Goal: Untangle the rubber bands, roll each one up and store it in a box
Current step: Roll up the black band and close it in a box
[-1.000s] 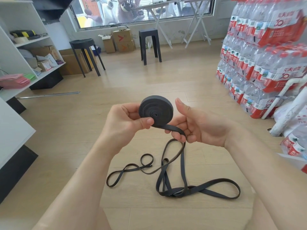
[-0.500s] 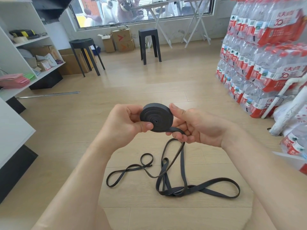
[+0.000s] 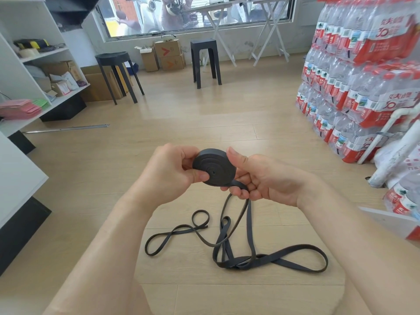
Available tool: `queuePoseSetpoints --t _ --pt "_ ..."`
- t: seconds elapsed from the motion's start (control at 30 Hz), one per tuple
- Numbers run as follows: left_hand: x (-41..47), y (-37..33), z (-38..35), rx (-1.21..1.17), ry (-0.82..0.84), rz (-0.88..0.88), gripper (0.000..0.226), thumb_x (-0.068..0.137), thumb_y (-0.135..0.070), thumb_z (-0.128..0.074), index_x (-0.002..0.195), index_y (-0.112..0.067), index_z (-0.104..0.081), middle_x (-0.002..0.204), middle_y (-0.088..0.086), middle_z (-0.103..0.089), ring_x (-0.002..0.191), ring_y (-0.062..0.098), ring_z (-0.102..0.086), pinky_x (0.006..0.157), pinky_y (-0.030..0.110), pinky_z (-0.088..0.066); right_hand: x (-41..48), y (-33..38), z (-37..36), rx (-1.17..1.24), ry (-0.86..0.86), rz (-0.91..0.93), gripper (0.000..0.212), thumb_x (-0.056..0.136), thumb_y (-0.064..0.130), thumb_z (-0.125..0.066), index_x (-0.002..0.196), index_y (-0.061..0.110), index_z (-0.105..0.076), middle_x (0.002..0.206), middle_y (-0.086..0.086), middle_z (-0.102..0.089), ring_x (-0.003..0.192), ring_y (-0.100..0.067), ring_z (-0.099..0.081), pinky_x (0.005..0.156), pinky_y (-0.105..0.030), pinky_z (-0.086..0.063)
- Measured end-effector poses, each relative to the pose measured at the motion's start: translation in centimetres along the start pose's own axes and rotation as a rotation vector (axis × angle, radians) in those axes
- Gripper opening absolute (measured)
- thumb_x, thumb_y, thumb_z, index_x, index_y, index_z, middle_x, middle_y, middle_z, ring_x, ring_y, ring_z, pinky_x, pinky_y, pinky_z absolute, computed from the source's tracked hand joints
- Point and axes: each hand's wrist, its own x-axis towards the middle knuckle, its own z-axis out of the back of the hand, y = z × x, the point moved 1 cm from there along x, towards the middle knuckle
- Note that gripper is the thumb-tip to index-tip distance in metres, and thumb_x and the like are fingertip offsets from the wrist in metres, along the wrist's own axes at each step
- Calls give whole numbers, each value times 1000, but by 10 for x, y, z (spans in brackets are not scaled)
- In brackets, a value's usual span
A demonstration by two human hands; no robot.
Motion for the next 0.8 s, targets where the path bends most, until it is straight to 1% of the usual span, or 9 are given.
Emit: queuePoseSetpoints --t 0.13,0.2,0.27,0.33,0.4,0.5,0.6,0.67,0.8 --pt "-3 -2 -1 -22 -1 -4 28 74 0 -76 81 -26 -69 75 -7 -73 73 8 -68 74 22 -54 3 -4 1 68 10 0 91 67 77 -59 104 -5 -68 78 -9 -60 62 -13 -49 54 -22 -33" --pt "-6 -2 -3 -239 -28 9 29 73 -2 -76 88 -26 -70 81 -4 -75 77 11 -69 73 24 -55 2 -4 2 169 28 19 82 70 74 -58 101 -1 -70 78 -10 -60 61 -12 -49 52 -20 -35" --pt "-6 -2 -9 -532 -45 38 31 69 -10 -78 97 -21 -70 85 1 -75 72 14 -66 65 22 -51 2 -3 4 331 64 70 72 72 71 -58 95 4 -72 74 -7 -59 60 -12 -48 50 -18 -36" --pt "-5 -2 -17 -776 -16 70 31 69 -16 -76 99 -15 -70 79 3 -71 63 12 -54 55 19 -41 2 -1 4 469 112 124 71 71 71 -58 95 5 -72 75 -7 -56 60 -12 -48 50 -18 -37" --pt "-4 -3 -23 -888 -30 83 27 71 -17 -72 97 -11 -71 71 4 -67 62 12 -50 51 19 -37 2 0 3 541 153 151 72 74 71 -55 100 6 -72 77 -7 -55 61 -13 -48 50 -19 -38" --pt "-4 -6 -25 -825 -122 23 23 70 -18 -73 92 -10 -71 69 5 -70 59 14 -57 53 19 -42 0 0 1 498 202 132 79 77 76 -45 106 7 -71 78 -6 -58 66 -14 -50 55 -20 -39" --pt "-3 -5 -14 -698 -237 8 17 76 0 -69 91 -8 -69 68 0 -73 58 12 -62 59 21 -51 -3 1 4 242 136 49 94 72 87 -32 102 7 -71 77 -4 -60 69 -14 -51 59 -24 -37" --pt "-3 -2 -5 -560 -273 14 24 78 8 -67 88 -13 -69 68 -3 -73 60 15 -63 62 23 -55 -5 1 8 149 44 7 94 67 86 -36 95 5 -73 69 -3 -59 63 -13 -50 56 -22 -37" --pt "-5 0 2 -368 -243 -13 37 77 9 -69 77 -28 -69 60 -7 -70 55 12 -59 63 20 -54 -7 3 8 71 -40 15 78 65 78 -47 83 6 -71 60 -1 -54 54 -12 -45 50 -21 -32"
